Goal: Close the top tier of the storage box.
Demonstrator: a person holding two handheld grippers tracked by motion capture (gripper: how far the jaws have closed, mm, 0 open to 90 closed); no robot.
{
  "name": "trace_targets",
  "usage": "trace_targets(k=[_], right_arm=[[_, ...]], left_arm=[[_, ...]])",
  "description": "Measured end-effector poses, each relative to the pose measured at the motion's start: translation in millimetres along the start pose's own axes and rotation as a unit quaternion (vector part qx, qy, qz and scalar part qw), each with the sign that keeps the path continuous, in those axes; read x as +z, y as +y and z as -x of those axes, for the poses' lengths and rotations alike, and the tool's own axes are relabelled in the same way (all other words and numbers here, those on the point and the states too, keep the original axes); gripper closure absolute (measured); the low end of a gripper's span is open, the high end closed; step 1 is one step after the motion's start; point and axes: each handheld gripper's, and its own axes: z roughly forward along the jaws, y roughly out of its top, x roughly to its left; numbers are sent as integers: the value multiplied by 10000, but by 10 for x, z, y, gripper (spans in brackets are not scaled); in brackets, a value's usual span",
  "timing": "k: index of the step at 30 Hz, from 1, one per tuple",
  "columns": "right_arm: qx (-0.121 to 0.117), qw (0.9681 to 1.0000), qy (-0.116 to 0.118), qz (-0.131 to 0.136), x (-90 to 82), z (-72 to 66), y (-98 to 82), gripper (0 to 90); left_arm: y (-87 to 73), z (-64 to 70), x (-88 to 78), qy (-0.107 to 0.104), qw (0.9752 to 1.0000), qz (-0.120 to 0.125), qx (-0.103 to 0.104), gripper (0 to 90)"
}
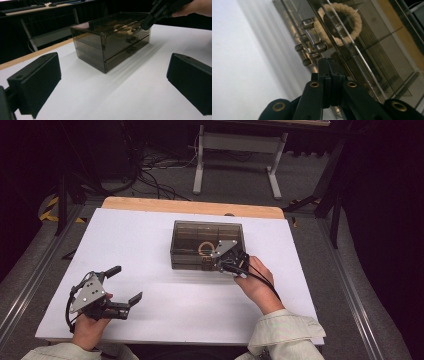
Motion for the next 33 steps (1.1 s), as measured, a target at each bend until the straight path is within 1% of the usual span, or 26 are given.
trace_targets(k=[3, 4, 10, 11, 12, 13, 14, 15, 18, 19, 21, 23, 25, 30, 33], right_arm=[[20, 9999, -158, -4, 10, 5, -5, 900], [10, 9997, -242, 4, 16, 11, -9, 900], [114, 9997, -195, 18, 18, 23, -16, 900], [124, 9997, -191, 19, 16, 26, -17, 900], [143, 9997, -174, 24, 13, 30, -18, 891], [168, 9998, -106, 26, 5, 36, -19, 887], [212, 9998, -4, 46, -8, 50, -22, 886], [251, 9997, 47, 58, -24, 58, -23, 871], [387, 9987, 312, 150, -70, 80, -31, 822], [482, 9975, 456, 224, -97, 90, -35, 800], [570, 9956, 666, 342, -147, 100, -43, 761], [642, 9937, 803, 440, -187, 97, -48, 733], [608, 9932, 863, 485, -213, 84, -53, 698], [535, 9928, 917, 554, -251, 48, -56, 634], [530, 9915, 972, 686, -281, 42, -60, 582]], left_arm=[[0, 1, 0, -3, 10000, -1, -2, 4], [1, 1, 0, -2, 10000, -2, 2, 4], [1, 1, 0, -1, 10000, -3, -3, 4], [0, 6, 2, -11, 10000, 3, -34, 4], [1, 1, 0, -2, 10000, -2, -2, 4], [0, 5, 2, -10, 10000, 4, -41, 4], [1, 0, 0, 1, 10000, 7, -17, 4], [-1, 4, 1, -8, 10000, 13, -52, 4], [0, -1, -1, 2, 10000, 9, -19, 4], [1, -2, -2, 5, 10000, 3, -10, 4], [0, -1, -2, 3, 10000, 6, -23, 4], [-1, 0, -2, 3, 10000, 1, -17, 4], [0, -4, -5, 33, 10000, -2, 23, 4], [-5, 1, -7, 10, 10000, -11, -19, 3], [-6, -3, -9, 12, 10000, -7, -31, 4]])
